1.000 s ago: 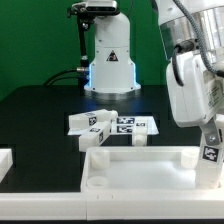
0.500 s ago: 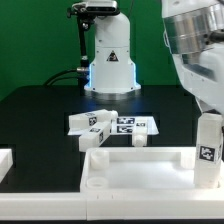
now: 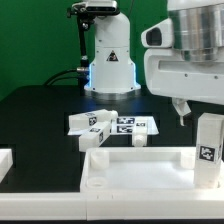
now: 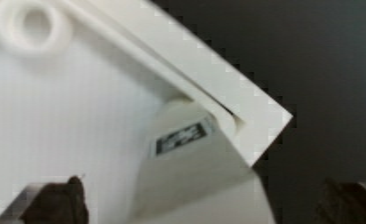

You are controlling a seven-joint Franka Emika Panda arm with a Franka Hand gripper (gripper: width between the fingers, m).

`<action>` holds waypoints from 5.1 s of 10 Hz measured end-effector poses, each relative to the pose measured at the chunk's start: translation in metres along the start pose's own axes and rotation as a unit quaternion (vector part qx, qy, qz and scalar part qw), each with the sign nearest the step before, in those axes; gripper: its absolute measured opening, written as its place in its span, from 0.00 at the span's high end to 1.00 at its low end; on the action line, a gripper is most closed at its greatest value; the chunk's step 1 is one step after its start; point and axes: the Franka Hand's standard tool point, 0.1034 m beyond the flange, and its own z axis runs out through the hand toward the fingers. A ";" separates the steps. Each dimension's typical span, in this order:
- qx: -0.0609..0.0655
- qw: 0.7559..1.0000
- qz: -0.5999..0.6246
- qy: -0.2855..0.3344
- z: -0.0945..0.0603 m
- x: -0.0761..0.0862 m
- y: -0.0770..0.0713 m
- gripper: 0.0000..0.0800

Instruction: Assemble desk

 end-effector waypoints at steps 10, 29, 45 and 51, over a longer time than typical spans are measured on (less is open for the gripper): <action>0.032 0.926 0.374 -0.048 0.004 -0.001 -0.004 0.64; 0.083 0.932 0.349 -0.045 -0.054 -0.011 0.017 0.19; 0.046 0.975 -0.215 0.019 -0.030 -0.043 0.085 0.19; 0.001 0.937 -0.350 0.000 0.029 -0.069 0.158 0.19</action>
Offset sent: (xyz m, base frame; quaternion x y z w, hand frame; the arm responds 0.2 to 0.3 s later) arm 0.0000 0.0000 0.0000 0.0000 0.0000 0.0650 0.9979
